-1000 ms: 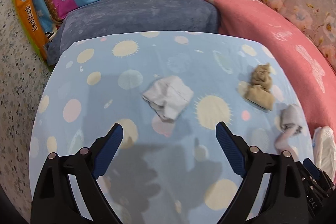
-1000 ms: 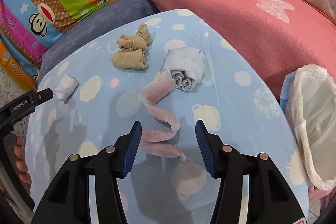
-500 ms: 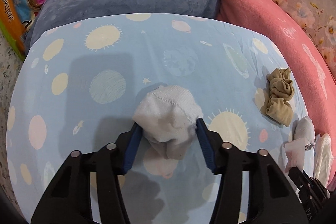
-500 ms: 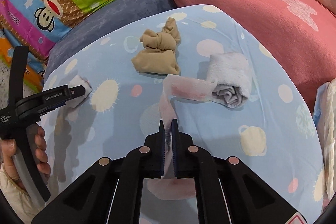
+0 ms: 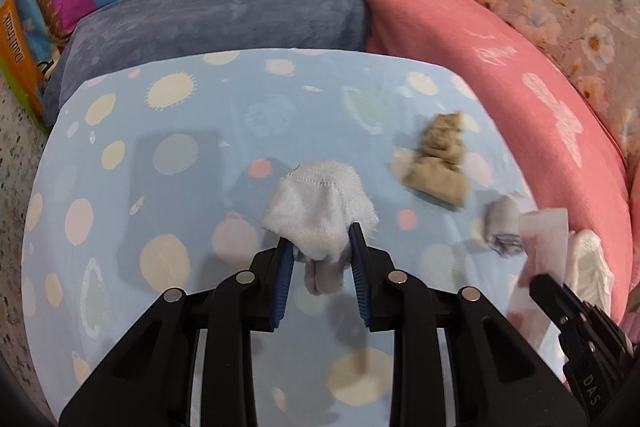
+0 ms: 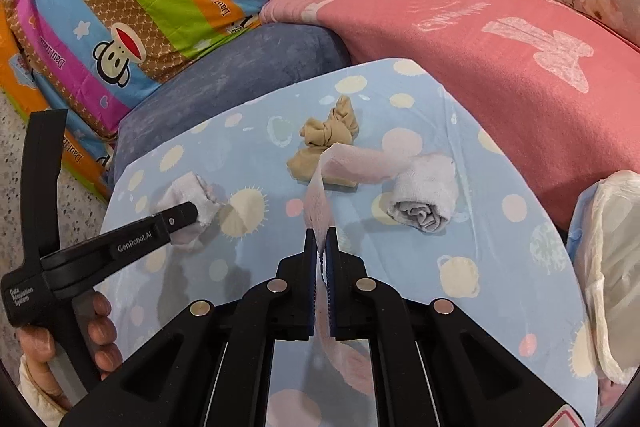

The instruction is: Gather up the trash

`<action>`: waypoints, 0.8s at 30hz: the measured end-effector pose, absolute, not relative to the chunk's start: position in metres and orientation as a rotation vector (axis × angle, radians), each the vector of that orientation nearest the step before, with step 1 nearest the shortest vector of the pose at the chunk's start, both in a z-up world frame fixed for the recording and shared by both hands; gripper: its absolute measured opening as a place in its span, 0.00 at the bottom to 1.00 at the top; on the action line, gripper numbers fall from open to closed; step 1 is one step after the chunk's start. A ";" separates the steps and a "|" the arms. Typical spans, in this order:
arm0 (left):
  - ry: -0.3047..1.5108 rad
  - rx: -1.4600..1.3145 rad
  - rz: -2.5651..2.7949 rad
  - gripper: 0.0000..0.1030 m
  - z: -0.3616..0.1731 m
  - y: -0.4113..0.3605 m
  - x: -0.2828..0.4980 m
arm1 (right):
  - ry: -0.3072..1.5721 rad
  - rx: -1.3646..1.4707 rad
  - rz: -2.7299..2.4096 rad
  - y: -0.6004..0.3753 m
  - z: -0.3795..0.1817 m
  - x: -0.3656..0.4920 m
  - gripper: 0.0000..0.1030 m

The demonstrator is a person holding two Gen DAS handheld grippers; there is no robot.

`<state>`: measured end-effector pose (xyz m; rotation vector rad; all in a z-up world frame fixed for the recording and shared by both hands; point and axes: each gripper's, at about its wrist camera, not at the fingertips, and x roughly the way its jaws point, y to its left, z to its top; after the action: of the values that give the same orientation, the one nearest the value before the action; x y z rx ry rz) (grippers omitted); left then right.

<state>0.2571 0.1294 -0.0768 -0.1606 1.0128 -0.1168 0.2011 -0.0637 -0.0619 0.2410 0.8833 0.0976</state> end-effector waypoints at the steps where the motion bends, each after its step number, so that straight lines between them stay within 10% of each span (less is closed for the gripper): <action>1: 1.005 -0.155 -0.130 0.25 -0.071 0.121 0.251 | 0.871 0.243 0.094 -0.067 -0.057 0.197 0.04; 24: 0.875 -0.016 -0.384 0.26 0.013 -0.042 0.166 | 0.643 0.319 -0.091 -0.208 0.035 0.099 0.04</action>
<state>0.1660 -0.0421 0.0128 -0.0163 0.8753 -0.3838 0.0992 -0.2079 0.0345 0.3185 0.6434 -0.0914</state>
